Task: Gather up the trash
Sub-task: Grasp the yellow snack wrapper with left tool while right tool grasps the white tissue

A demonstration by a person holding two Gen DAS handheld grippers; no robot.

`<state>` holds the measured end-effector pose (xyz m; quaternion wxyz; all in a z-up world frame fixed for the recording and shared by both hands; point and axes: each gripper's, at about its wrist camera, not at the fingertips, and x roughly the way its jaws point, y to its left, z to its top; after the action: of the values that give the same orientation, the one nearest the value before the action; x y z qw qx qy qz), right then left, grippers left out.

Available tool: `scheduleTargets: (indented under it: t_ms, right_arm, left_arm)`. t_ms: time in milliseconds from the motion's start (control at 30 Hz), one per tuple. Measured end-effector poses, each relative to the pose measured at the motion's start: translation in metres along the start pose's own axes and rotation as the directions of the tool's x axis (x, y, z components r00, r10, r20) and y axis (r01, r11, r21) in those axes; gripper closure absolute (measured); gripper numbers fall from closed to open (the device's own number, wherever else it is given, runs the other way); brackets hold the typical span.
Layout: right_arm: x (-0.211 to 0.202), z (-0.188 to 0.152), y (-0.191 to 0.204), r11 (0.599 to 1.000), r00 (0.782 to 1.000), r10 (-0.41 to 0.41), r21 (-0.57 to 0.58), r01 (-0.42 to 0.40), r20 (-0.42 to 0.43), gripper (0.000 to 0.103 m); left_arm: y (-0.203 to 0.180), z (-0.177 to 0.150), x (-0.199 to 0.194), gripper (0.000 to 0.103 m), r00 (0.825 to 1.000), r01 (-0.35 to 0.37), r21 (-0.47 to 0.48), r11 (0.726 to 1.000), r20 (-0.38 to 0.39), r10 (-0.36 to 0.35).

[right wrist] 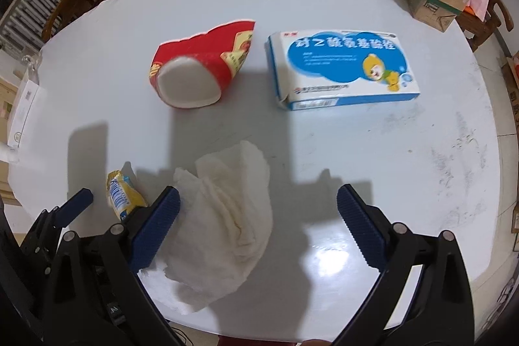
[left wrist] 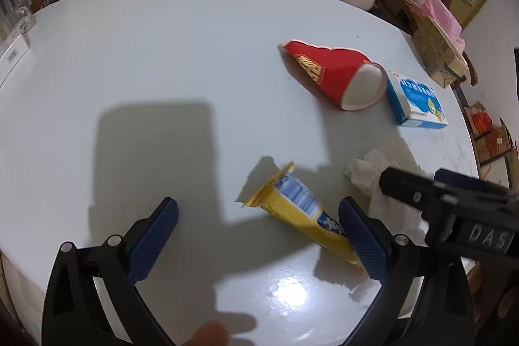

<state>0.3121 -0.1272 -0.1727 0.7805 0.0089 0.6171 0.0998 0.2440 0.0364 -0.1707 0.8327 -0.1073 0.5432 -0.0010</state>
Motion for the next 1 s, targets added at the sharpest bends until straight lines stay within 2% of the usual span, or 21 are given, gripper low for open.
scheduleTargets:
  t_ms: [67, 100, 233, 267, 300, 333, 467, 533, 633, 667, 900, 1000]
  right_arm:
    - [0.004, -0.002, 0.006, 1.0, 1.0, 0.002, -0.018, -0.002, -0.011, 0.012]
    - [0.006, -0.002, 0.009, 1.0, 1.0, 0.001, -0.027, -0.001, -0.015, 0.018]
    - [0.013, -0.002, 0.017, 0.999, 1.0, -0.004, -0.039, 0.003, -0.027, 0.029]
    - [0.013, -0.001, 0.019, 0.999, 1.0, -0.008, -0.039, 0.007, -0.025, 0.033]
    - [0.012, 0.0, 0.02, 0.999, 1.0, -0.02, -0.045, 0.019, -0.021, 0.043]
    - [0.011, 0.001, 0.021, 0.998, 0.999, -0.028, -0.053, 0.027, -0.016, 0.05]
    - [0.012, 0.001, 0.022, 0.996, 0.999, -0.039, -0.079, 0.037, -0.014, 0.059]
    - [0.011, -0.001, 0.02, 0.996, 0.999, -0.034, -0.078, 0.034, -0.009, 0.075]
    - [0.01, -0.005, 0.017, 0.996, 1.0, -0.026, -0.087, 0.026, 0.0, 0.082]
    - [0.008, -0.007, 0.016, 0.996, 1.0, -0.023, -0.091, 0.023, 0.002, 0.083]
    - [-0.004, -0.023, -0.002, 0.997, 0.999, -0.007, -0.07, 0.01, 0.05, 0.087]
    - [-0.011, -0.027, -0.012, 0.998, 0.997, 0.021, -0.062, -0.016, 0.07, 0.088]
  left_arm:
    - [-0.001, -0.001, 0.0, 0.008, 1.0, -0.007, 0.009, 1.0, 0.002, 0.007]
    - [-0.001, -0.001, -0.001, 0.01, 1.0, -0.014, 0.015, 1.0, 0.006, 0.014]
    - [-0.003, -0.005, -0.003, 0.018, 0.998, -0.052, 0.033, 0.998, 0.03, 0.051]
    - [-0.003, -0.005, -0.004, 0.027, 0.998, -0.055, 0.033, 0.998, 0.039, 0.053]
    - [-0.003, -0.005, -0.004, 0.033, 0.998, -0.059, 0.037, 0.998, 0.041, 0.057]
    - [-0.004, -0.005, -0.005, 0.036, 0.997, -0.066, 0.044, 0.997, 0.043, 0.064]
    - [0.0, -0.004, -0.007, 0.051, 0.997, -0.066, 0.029, 0.997, 0.047, 0.064]
    - [0.004, -0.004, -0.009, 0.057, 0.997, -0.059, 0.021, 0.998, 0.052, 0.058]
    - [0.01, -0.005, -0.011, 0.069, 0.998, -0.04, 0.008, 0.999, 0.056, 0.039]
    - [0.012, -0.005, -0.011, 0.078, 0.998, -0.027, 0.003, 1.0, 0.055, 0.027]
    - [0.017, -0.013, -0.015, 0.079, 0.998, -0.008, 0.003, 1.0, 0.066, 0.008]
    - [0.012, -0.018, -0.02, 0.079, 0.996, -0.034, 0.03, 0.999, 0.087, 0.031]
